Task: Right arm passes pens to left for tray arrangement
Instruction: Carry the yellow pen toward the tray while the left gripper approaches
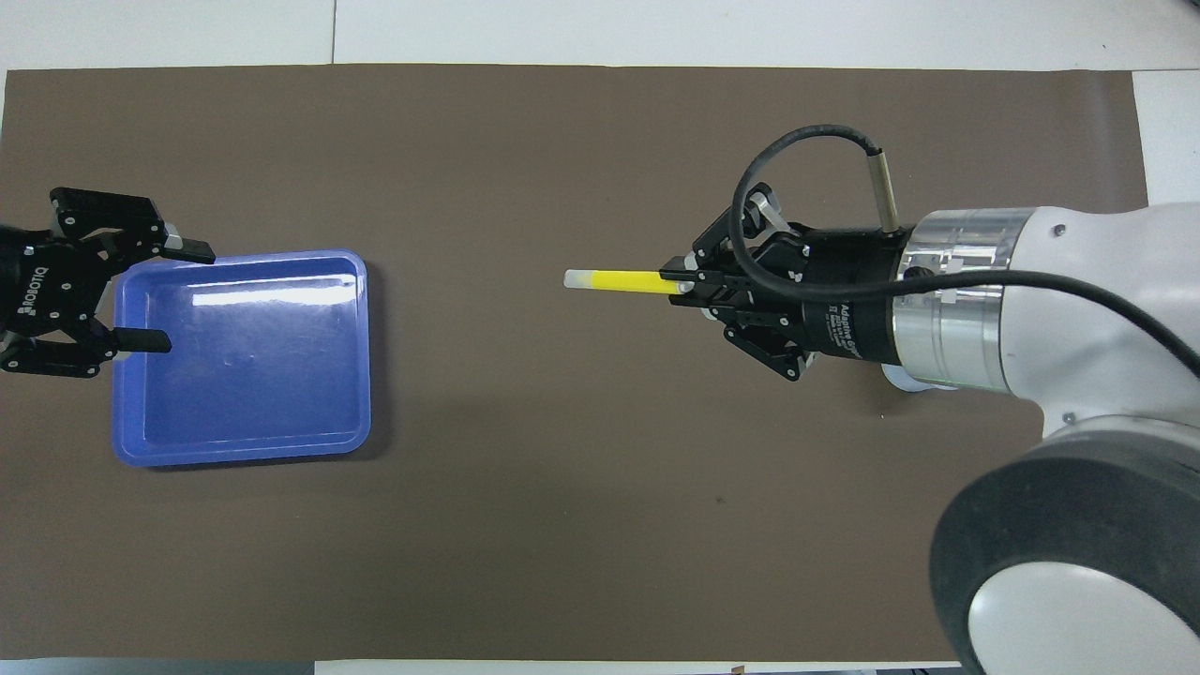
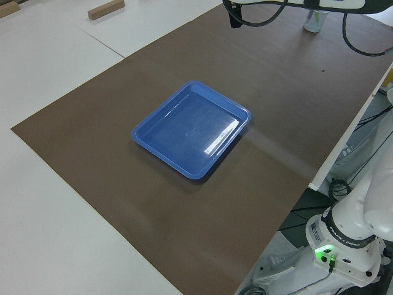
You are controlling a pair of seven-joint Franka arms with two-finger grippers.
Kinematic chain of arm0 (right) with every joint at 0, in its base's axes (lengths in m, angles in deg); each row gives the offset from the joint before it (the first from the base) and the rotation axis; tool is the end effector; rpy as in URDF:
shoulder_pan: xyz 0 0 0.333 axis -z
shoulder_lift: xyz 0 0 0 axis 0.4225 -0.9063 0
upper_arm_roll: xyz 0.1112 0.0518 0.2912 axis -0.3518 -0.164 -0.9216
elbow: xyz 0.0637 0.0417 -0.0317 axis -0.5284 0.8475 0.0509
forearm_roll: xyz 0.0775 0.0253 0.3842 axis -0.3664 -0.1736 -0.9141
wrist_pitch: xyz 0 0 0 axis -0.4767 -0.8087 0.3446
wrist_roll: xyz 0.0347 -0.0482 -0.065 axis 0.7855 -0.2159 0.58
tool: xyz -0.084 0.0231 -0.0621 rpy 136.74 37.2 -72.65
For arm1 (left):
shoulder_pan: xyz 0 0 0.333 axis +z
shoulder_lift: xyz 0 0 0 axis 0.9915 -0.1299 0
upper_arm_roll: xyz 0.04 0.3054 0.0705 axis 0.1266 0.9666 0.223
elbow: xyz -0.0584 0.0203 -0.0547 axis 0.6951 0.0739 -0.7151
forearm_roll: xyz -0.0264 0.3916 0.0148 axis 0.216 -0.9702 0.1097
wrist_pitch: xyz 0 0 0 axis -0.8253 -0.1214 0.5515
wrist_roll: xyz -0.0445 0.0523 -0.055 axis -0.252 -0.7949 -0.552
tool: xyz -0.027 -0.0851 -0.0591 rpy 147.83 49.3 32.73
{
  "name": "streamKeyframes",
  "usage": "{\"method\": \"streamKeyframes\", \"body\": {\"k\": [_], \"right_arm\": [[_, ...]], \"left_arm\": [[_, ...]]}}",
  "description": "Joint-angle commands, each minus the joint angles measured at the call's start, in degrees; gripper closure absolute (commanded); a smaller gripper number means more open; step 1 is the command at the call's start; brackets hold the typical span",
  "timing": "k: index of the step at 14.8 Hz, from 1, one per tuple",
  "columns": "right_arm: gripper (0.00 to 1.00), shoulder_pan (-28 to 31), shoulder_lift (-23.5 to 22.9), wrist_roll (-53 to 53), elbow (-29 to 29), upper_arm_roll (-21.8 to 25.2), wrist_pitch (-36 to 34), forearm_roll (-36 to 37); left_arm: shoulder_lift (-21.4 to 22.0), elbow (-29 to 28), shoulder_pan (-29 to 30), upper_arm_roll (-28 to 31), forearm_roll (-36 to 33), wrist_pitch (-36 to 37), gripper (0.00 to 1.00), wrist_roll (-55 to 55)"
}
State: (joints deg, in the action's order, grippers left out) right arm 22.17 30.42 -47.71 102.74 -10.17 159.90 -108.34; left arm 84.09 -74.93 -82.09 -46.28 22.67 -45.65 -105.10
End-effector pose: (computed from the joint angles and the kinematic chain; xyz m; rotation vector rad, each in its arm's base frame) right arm 0.5088 0.2358 0.6447 -2.0582 1.1559 0.1892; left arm 0.5229 -0.0443 0.6109 2.3723 0.9501 -0.2802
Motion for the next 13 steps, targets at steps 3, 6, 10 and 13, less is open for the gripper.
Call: {"method": "streamKeyframes", "body": {"k": [3, 6, 10, 13], "right_arm": [[1.0, 0.7, -4.6, -9.0, -4.0, -4.4, 2.6, -5.0], [1.0, 0.1, -5.4, -11.3, -4.9, -5.6, 3.2, -8.3], [1.0, -4.5, -11.7, -15.4, -11.4, -5.9, 4.4, -7.8], [1.0, -6.7, -12.7, -16.7, -12.1, -5.9, 5.3, -6.2]], "left_arm": [[2.8, -3.6, 0.0, -0.2, 8.6, -2.5, 0.0, -15.0], [2.7, -4.0, -0.9, -0.6, 11.2, -6.3, 0.0, -22.9], [2.8, -4.0, -4.3, -1.5, 11.5, -11.0, 0.0, -34.3], [3.7, -4.0, -6.2, -3.1, 10.2, -13.8, 0.0, -41.2]]}}
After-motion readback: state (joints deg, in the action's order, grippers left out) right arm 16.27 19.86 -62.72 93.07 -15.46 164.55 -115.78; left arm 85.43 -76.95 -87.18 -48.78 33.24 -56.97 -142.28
